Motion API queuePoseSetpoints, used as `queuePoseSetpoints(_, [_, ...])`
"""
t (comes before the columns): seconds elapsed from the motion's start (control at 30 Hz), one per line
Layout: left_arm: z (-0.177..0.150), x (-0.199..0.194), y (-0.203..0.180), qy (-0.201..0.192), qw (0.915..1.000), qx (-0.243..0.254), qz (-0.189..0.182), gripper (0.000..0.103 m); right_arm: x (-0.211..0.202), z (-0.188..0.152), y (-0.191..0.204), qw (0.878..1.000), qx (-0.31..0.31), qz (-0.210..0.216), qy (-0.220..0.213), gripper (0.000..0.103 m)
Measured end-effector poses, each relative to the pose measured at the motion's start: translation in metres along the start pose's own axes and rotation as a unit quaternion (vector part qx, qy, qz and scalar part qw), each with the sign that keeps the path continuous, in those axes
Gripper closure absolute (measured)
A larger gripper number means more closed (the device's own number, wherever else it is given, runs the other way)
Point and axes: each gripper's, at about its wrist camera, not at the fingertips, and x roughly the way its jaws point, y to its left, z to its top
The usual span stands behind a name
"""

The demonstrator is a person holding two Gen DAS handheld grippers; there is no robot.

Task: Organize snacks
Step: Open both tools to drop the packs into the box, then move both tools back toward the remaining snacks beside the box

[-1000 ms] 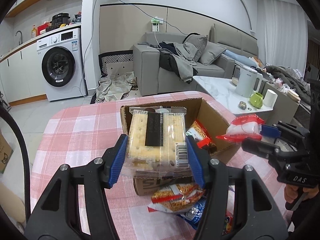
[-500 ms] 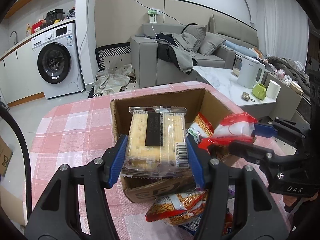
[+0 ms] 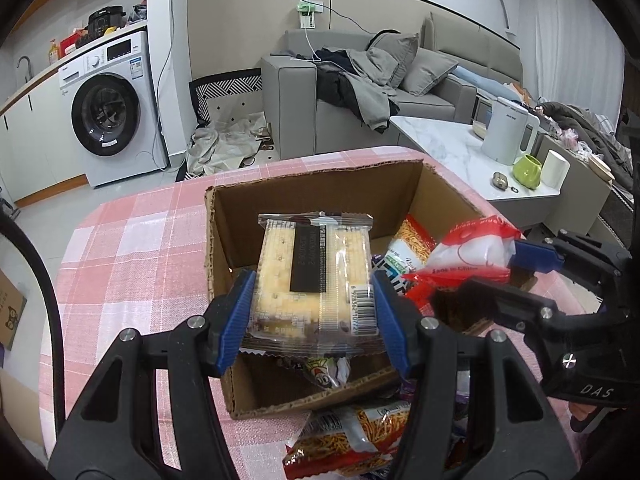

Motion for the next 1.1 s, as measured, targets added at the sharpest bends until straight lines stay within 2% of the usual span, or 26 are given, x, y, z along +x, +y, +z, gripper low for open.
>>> queuePoseSetpoints(0.27, [0.003,0.013,-0.002,0.007,0.9999,0.004,0.008,0.047,0.01,0.004,-0.008,1.0,0.004,-0.003,0.001,0.055])
queuePoseSetpoints(0.33, [0.003,0.009,-0.001,0.007,1.0,0.0,0.004,0.045,0.007,0.004,-0.008,1.0,0.004,0.002,-0.003,0.048])
queuePoseSetpoints(0.43, [0.002,0.002,0.002,0.008,0.9999,-0.008,-0.002,0.028,-0.001,0.003,-0.007,1.0,-0.006,-0.009,-0.009,0.047])
queuePoseSetpoints(0.5, [0.0,-0.006,0.003,0.003,0.9999,-0.009,-0.012,0.021,-0.007,0.003,-0.006,1.0,-0.015,-0.016,-0.01,0.039])
queuePoseSetpoints(0.57, [-0.002,-0.017,0.002,-0.004,0.9999,-0.008,-0.01,0.02,-0.013,0.002,-0.004,1.0,-0.02,-0.019,-0.013,0.021])
queuePoseSetpoints(0.63, [-0.006,-0.028,0.001,-0.009,0.9999,-0.004,-0.004,0.012,-0.02,-0.001,-0.004,0.999,-0.023,-0.031,-0.007,0.007])
queuePoseSetpoints(0.67, [-0.009,-0.033,0.002,-0.011,0.9999,-0.003,-0.002,0.003,-0.023,-0.003,-0.004,0.999,-0.02,-0.036,-0.004,0.003])
queuePoseSetpoints(0.7, [-0.012,-0.038,0.002,-0.013,0.9999,-0.005,0.001,0.001,-0.027,-0.006,-0.005,0.999,-0.015,-0.042,-0.005,0.002])
queuePoseSetpoints(1.1, [-0.075,-0.1,0.027,-0.012,0.9995,-0.028,0.013,0.001,-0.067,-0.043,-0.013,0.998,0.006,-0.064,0.012,0.0])
